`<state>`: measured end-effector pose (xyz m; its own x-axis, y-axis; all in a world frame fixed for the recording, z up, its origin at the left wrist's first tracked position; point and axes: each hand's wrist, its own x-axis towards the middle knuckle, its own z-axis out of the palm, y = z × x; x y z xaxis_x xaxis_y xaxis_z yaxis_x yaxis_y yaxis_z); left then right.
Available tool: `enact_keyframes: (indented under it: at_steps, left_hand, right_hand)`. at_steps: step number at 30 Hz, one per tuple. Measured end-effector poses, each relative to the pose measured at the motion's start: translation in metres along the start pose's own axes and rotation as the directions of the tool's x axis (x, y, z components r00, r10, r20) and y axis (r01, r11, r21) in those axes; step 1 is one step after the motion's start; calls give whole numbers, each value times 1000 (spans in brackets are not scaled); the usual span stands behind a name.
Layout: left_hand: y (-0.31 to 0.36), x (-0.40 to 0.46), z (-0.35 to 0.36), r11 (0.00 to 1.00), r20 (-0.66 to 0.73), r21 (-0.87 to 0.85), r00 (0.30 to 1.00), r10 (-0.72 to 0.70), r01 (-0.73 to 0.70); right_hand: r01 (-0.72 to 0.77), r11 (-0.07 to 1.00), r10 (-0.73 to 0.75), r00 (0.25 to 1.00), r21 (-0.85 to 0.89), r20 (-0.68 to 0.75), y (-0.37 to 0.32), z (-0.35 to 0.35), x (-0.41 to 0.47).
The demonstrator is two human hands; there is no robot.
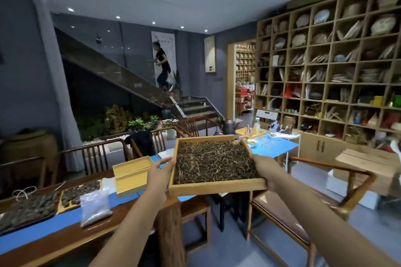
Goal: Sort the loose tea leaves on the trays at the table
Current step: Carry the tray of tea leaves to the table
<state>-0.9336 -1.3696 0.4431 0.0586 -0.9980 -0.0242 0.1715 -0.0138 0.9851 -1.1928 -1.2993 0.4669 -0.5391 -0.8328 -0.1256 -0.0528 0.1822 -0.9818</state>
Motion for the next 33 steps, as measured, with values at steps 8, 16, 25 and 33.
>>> enact_keyframes:
  at_steps: [8,16,25,33]
  left_hand:
    - [-4,126,-2,995,-220,31,971,94,-90]
    - [-8,210,-45,982,-461,150,871,172,-114]
    - [-46,333,-98,982,-562,180,814,148,-54]
    - [-65,488,-150,966,-530,245,823,202,-79]
  right_hand:
    - [85,995,-69,961,-48,267,-34,98,161]
    - [172,981,-106,867,-93,487,-35,232,272]
    - [43,993,34,776,-108,630,-20,365,363]
    - [102,992,-29,761,-75,648,-9,485,456]
